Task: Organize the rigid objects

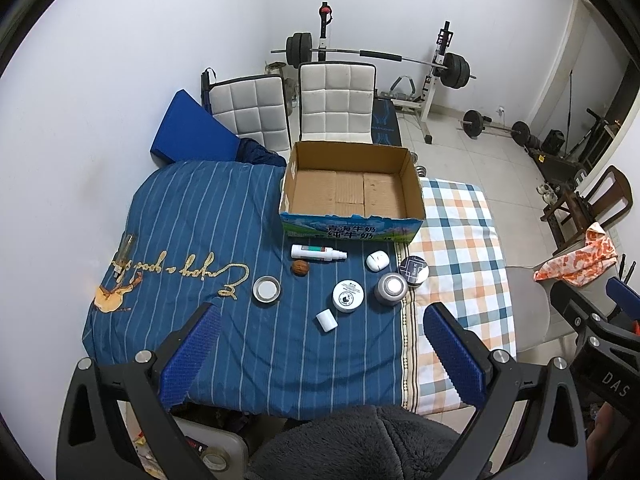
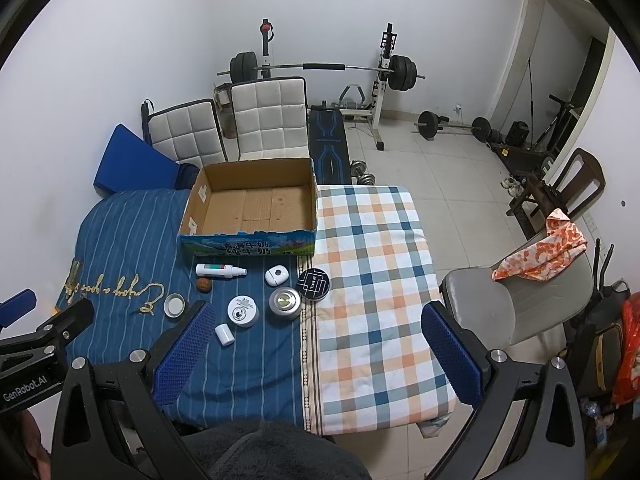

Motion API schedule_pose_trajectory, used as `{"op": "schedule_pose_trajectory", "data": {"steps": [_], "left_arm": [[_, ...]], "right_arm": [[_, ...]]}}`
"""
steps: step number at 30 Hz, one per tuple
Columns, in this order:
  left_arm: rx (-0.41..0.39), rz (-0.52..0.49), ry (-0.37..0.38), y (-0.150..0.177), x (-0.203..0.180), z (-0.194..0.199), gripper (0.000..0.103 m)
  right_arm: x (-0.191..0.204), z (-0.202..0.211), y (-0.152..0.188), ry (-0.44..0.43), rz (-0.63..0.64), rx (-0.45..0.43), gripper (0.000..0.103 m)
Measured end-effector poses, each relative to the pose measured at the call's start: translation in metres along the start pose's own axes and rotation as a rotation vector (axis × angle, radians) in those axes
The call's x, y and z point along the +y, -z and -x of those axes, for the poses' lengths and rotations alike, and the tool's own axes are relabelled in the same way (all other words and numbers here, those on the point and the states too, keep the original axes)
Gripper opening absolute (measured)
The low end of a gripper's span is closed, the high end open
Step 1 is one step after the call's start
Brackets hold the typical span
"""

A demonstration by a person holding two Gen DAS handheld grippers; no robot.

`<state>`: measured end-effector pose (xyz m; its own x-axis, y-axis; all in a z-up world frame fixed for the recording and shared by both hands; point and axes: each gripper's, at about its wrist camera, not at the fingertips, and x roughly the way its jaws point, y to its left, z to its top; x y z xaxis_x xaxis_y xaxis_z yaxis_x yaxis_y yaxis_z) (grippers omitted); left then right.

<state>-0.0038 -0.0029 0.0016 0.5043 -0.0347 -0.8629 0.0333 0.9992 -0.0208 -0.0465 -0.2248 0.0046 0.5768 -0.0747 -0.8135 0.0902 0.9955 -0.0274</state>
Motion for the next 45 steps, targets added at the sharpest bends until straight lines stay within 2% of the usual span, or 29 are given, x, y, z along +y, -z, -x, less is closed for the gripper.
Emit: {"op": "schedule_pose_trajectory", "data": {"steps": [45], "left_arm": [[-0.003, 0.016, 0.002, -0.0039, -0.0046, 0.002, 0.103]], "right_arm": [[0.0022, -0.001, -0.0045, -0.022, 0.001, -0.012, 0.103]]}}
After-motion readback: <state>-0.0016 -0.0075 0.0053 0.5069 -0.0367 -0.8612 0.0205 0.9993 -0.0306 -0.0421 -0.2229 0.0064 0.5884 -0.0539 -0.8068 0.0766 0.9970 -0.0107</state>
